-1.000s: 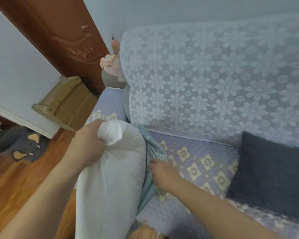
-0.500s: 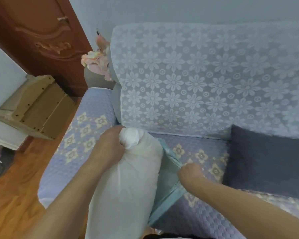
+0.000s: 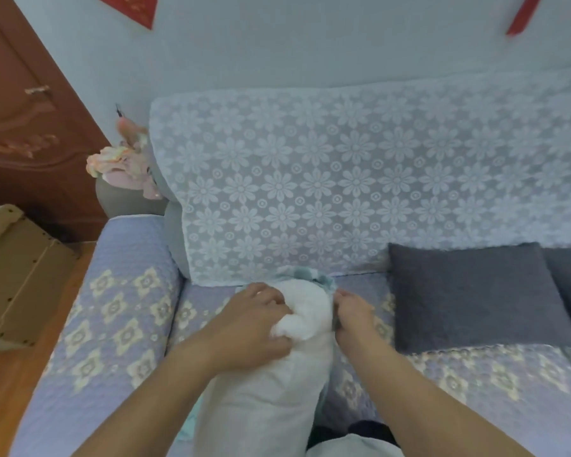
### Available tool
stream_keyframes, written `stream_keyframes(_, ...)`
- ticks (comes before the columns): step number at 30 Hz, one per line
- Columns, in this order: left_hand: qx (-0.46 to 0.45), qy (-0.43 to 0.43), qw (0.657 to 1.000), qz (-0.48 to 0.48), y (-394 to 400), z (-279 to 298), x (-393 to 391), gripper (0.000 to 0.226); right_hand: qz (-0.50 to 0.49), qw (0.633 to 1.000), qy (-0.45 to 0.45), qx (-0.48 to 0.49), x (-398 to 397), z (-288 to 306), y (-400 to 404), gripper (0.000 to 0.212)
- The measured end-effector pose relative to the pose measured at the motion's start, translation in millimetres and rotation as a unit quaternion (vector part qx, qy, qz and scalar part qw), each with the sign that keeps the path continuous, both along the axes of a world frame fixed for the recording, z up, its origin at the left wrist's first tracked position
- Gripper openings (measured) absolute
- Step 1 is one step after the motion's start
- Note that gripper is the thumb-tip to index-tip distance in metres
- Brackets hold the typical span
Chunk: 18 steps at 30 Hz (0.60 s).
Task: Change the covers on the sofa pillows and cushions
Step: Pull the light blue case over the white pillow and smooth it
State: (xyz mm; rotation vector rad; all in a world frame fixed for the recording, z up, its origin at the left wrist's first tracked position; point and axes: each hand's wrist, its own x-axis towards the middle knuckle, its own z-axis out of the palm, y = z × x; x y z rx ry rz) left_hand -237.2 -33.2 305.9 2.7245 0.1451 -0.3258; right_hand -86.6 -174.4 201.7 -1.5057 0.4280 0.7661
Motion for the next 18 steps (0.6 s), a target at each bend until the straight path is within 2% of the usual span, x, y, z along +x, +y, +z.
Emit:
stream_keyframes(1,0.006,0.007,0.999,-0.041,-3,-9,0,0.055,0.007,0.998,0.037,0.054,3,12,4,0.019)
stream_keyframes(3,-0.006,0.005,0.996,-0.091,-10,-22,1,0.058,0.068,0.992,0.039,0.098,14,39,11,0.023)
stream_keyframes(6,-0.007,-0.021,0.997,-0.069,-12,-29,11,0.055,0.193,0.976,-0.052,0.089,36,76,18,0.022)
stream_keyframes(9,0.034,0.025,0.998,-0.042,-1,-36,6,0.048,0.326,0.929,-0.173,0.022,46,97,10,0.022)
stream_keyframes(11,0.054,-0.015,0.998,-0.022,-7,-36,-11,0.056,0.404,0.876,-0.249,-0.082,52,99,-3,0.034)
stream_keyframes(12,0.078,-0.077,0.994,-0.006,-14,-34,-19,0.061,0.437,0.833,-0.295,-0.165,54,97,-9,0.037)
stream_keyframes(13,0.059,-0.114,0.991,0.030,-22,-29,-25,0.060,0.464,0.779,-0.338,-0.254,56,92,-16,0.035)
stream_keyframes(14,-0.013,-0.114,0.992,0.056,-32,-27,-29,0.054,0.469,0.732,-0.370,-0.328,59,84,-23,0.031)
stream_keyframes(15,-0.087,-0.103,0.990,0.046,-41,-25,-30,0.051,0.448,0.709,-0.385,-0.386,62,75,-29,0.026)
stream_keyframes(16,-0.139,-0.108,0.984,0.016,-51,-23,-27,0.044,0.405,0.717,-0.389,-0.412,64,70,-33,0.021)
stream_keyframes(18,-0.165,-0.164,0.972,-0.037,-66,-15,-14,0.018,0.311,0.765,-0.393,-0.405,70,65,-38,0.011)
